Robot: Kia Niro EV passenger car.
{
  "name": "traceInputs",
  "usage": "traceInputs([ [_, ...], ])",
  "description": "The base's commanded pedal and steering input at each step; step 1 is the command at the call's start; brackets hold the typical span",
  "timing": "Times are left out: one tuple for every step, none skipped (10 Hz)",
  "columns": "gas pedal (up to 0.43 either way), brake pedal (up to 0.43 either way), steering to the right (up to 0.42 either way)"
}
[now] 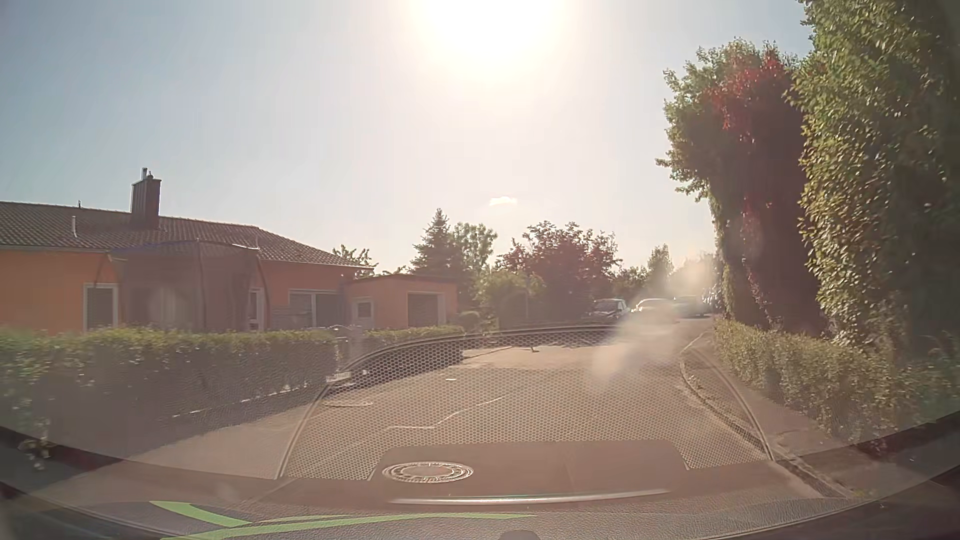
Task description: Follow the waypoints while adhering to traffic rules and regulations
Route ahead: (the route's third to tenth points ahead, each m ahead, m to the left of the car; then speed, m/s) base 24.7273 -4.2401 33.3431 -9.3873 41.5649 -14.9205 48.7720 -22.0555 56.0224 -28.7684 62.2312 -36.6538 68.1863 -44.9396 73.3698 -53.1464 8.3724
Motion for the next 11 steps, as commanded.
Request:
traceInputs([
  [0.079, 0.000, 0.085],
  [0.079, 0.000, 0.085],
  [0.079, 0.000, 0.085],
  [0.079, 0.000, 0.085],
  [0.079, 0.000, 0.085],
  [0.079, 0.000, 0.085],
  [0.079, 0.000, 0.084],
  [0.079, 0.000, 0.085],
  [0.079, 0.000, 0.085],
  [0.079, 0.000, 0.085],
  [0.079, 0.000, 0.085],
])
